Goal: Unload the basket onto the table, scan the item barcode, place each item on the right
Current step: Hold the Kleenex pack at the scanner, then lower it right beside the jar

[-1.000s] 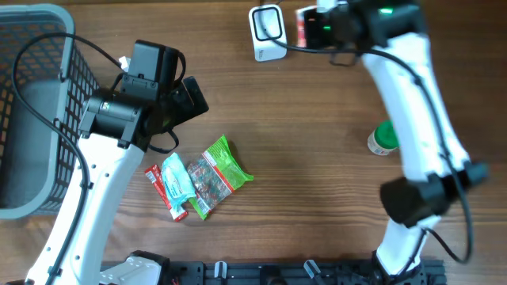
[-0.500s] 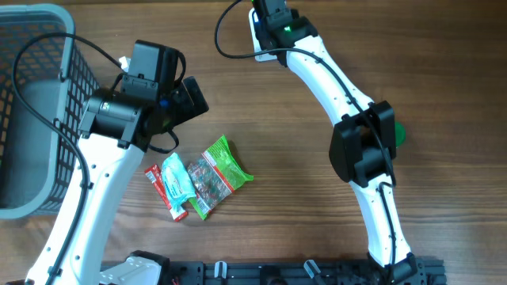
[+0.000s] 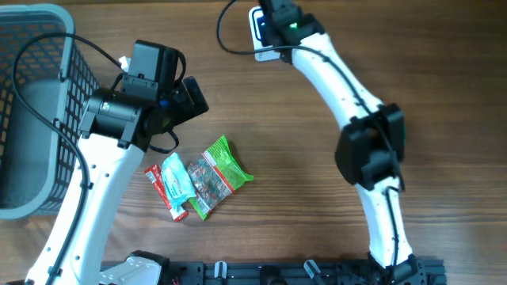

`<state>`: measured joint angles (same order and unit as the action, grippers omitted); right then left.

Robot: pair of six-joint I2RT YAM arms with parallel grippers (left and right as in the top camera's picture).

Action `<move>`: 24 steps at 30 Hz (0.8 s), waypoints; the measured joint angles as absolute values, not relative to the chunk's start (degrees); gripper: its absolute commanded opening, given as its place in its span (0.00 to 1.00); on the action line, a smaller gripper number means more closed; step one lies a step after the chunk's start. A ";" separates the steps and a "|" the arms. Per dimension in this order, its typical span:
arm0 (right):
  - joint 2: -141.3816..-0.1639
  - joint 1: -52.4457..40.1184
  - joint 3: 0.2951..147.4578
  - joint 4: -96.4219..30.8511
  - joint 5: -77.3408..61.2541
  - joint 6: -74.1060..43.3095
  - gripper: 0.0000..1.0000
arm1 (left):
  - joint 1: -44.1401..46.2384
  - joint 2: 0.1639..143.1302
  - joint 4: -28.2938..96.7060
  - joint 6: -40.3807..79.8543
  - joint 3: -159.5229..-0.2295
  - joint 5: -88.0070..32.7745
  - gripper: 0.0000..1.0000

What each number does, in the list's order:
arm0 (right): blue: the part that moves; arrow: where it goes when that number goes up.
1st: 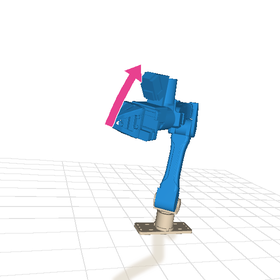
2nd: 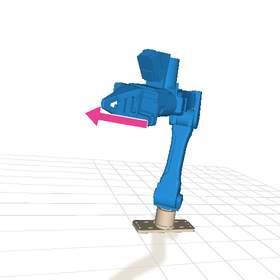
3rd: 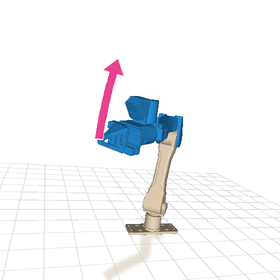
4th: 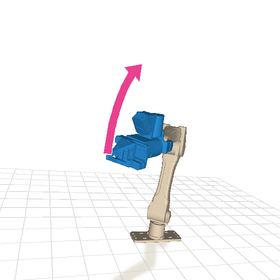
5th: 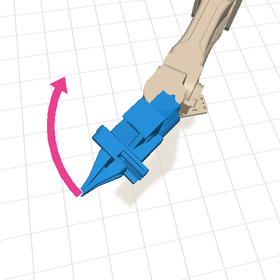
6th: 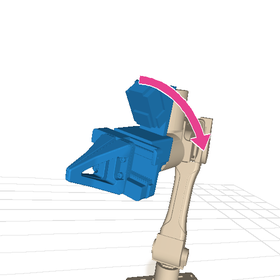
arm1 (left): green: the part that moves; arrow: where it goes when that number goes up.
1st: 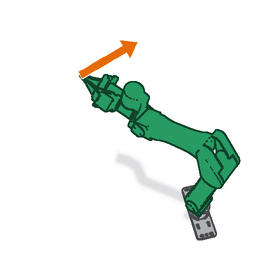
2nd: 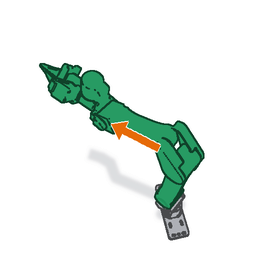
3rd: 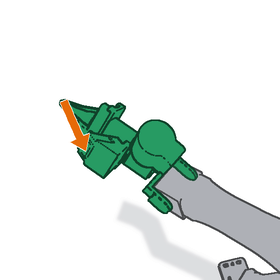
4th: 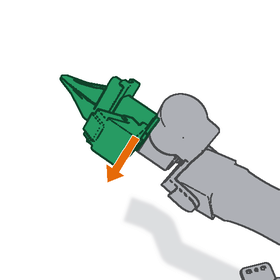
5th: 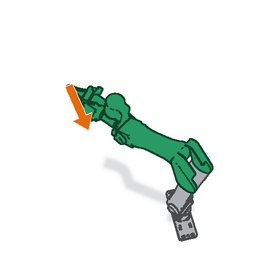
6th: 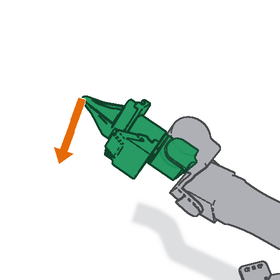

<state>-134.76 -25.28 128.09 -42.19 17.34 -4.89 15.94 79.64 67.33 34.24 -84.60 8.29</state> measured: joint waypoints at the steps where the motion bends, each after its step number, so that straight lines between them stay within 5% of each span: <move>1: -128.77 -23.62 127.74 -48.75 14.00 -5.50 0.04 | 15.94 79.64 67.29 34.24 -84.60 8.32 1.00; 8: -110.56 -11.57 127.68 -83.94 1.28 -7.64 0.04 | 15.94 79.66 67.31 34.24 -84.60 8.32 1.00; 19: -114.54 -9.21 84.79 -65.25 5.91 -6.85 0.04 | 15.94 79.68 67.26 34.24 -84.60 8.29 1.00; 21: -114.54 -9.15 81.89 -60.86 9.96 -6.85 0.19 | 15.94 79.68 67.37 34.24 -84.60 8.29 1.00; 22: -114.54 -8.97 81.10 -59.35 11.07 -6.94 0.35 | 15.94 79.68 67.31 34.24 -84.60 8.32 1.00; 24: -114.54 -8.75 80.75 -56.23 12.69 -7.31 0.43 | 15.94 79.68 67.29 34.24 -84.60 8.32 1.00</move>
<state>-114.54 -8.75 80.75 -56.23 12.69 -7.31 15.94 79.68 67.29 34.24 -84.60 8.32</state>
